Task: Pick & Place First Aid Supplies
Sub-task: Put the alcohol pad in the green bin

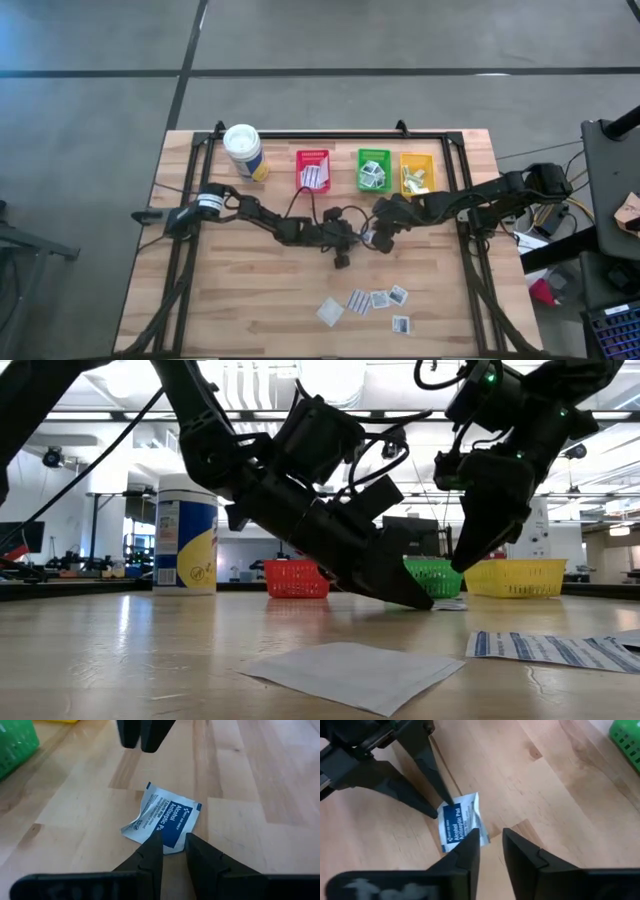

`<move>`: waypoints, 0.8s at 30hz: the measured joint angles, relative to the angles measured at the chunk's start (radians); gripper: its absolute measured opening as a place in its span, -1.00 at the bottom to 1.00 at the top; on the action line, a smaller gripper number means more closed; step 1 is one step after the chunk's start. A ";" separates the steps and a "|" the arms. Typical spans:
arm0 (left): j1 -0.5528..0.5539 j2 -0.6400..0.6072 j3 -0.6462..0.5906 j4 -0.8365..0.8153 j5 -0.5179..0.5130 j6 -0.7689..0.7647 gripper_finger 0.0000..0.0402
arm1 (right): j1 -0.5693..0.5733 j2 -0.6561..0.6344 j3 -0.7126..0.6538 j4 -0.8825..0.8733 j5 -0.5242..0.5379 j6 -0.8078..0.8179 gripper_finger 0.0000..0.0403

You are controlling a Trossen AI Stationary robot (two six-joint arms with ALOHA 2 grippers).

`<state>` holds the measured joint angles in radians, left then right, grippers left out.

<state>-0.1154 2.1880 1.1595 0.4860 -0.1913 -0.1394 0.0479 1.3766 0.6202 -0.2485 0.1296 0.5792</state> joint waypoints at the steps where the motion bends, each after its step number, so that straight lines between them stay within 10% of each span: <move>1: -0.002 0.000 0.000 0.001 0.000 0.000 -0.60 | 0.000 0.000 -0.001 0.001 0.000 -0.003 -0.59; 24: -0.011 0.002 -0.002 -0.004 0.018 0.008 -0.60 | -0.003 0.173 -0.033 0.164 -0.119 0.131 -0.47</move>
<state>-0.1265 2.1895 1.1580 0.4824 -0.1730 -0.1311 0.0446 1.5497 0.5877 -0.0847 0.0110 0.7104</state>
